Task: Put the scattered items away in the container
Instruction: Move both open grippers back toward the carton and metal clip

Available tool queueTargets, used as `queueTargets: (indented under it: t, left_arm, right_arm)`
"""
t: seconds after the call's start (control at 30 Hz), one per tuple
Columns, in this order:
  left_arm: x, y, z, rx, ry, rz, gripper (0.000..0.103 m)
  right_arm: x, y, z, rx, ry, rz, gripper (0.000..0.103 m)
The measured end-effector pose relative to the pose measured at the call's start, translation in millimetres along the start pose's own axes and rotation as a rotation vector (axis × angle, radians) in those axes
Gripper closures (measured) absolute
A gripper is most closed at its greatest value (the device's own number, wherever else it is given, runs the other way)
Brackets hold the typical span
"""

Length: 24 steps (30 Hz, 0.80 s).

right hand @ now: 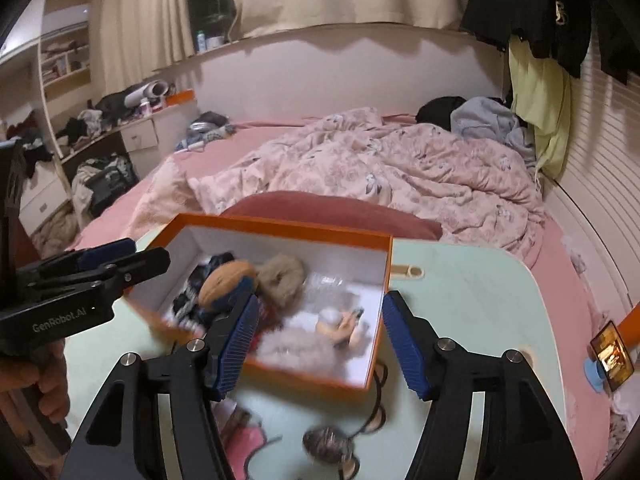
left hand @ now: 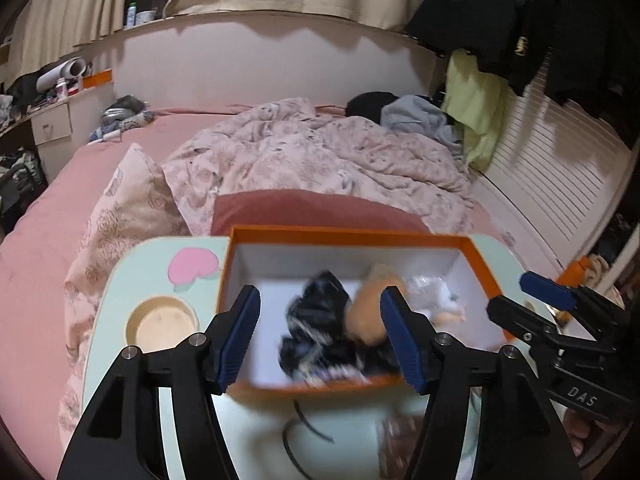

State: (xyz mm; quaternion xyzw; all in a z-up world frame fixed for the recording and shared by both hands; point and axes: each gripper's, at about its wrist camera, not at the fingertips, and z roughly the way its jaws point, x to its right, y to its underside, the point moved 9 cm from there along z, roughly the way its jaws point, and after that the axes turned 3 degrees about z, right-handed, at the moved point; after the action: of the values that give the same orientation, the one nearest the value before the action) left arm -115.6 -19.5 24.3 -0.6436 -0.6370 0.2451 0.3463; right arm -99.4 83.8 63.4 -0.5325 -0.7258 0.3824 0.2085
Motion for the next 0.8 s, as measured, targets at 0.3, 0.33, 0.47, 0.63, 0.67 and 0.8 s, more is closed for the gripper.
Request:
queueTargets:
  t: [0.3,0.33,0.47,0.63,0.67,0.8]
  left_arm:
    - [33,77,-32,-0.13,0.048,0.128,0.04]
    - [34,87,-34,-0.143,0.042,0.131,0.04]
    - [25,116,-40,-0.149,-0.005,0.113,0.04]
    - [19,136,-35,-0.173,-0.051,0.124,0.04]
    - [19,139,-33,-0.182,-0.054,0.13,0.04]
    - [19,150,-24,-0.218,-0.069,0.144,0.024]
  right_arm:
    - [-8,74,-44,-0.063,0.009,-0.069,0.028]
    - [-6,82,-48,-0.067,0.018,-0.073,0.028]
    - [0,116,-57,-0.11,0.03,-0.061,0.024]
    - [1,148,-41,-0.206,0.027,-0.038,0.023]
    - [2,153,-36,-0.23,0.037,-0.032,0.022]
    - [-1,159,-29,-0.254,0.059,-0.066,0.005]
